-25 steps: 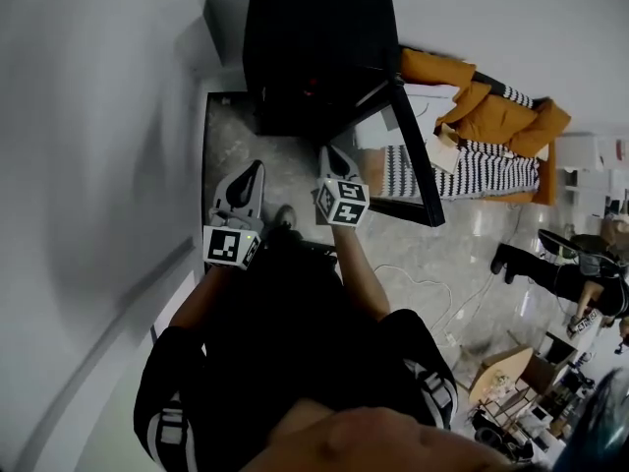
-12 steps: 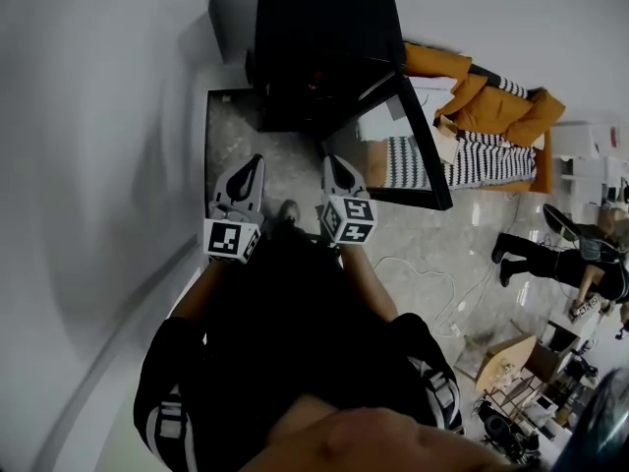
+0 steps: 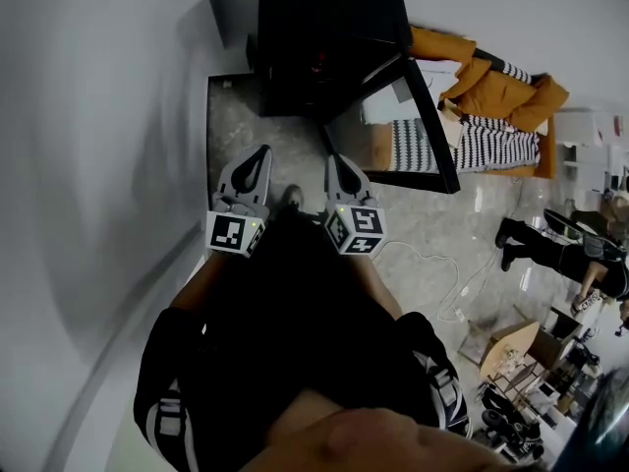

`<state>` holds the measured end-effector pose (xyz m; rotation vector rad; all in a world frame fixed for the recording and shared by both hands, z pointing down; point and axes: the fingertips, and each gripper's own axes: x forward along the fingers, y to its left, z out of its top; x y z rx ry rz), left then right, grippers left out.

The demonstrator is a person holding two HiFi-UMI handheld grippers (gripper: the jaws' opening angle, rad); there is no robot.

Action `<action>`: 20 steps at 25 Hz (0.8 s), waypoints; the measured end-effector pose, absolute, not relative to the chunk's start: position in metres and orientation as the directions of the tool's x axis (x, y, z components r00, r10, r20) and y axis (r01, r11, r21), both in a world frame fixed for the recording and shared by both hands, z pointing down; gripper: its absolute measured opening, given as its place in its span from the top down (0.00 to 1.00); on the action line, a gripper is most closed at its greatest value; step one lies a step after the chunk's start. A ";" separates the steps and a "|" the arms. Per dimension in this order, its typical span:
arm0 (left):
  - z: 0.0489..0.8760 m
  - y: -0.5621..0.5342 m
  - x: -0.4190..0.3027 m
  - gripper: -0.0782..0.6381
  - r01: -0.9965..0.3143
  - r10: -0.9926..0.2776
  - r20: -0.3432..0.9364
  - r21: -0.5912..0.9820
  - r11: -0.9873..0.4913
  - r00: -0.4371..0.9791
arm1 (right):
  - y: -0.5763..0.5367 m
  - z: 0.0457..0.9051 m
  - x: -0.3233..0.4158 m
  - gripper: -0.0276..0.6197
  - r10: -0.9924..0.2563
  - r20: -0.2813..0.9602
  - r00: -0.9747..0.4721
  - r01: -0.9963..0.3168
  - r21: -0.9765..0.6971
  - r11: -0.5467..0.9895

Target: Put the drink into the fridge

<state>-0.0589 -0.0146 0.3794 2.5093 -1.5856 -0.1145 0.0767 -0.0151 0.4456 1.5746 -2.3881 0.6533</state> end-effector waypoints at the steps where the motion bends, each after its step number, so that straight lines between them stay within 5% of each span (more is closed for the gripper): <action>1: 0.380 -0.015 -0.059 0.88 -0.888 -0.901 0.027 0.185 -0.422 0.433 | -0.015 0.445 0.077 0.95 -0.820 0.402 -0.406 -0.911 -0.246 0.331; 20: 0.377 -0.023 -0.064 0.88 -0.884 -0.897 0.014 0.180 -0.431 0.441 | -0.020 0.441 0.069 0.96 -0.830 0.391 -0.397 -0.918 -0.193 0.347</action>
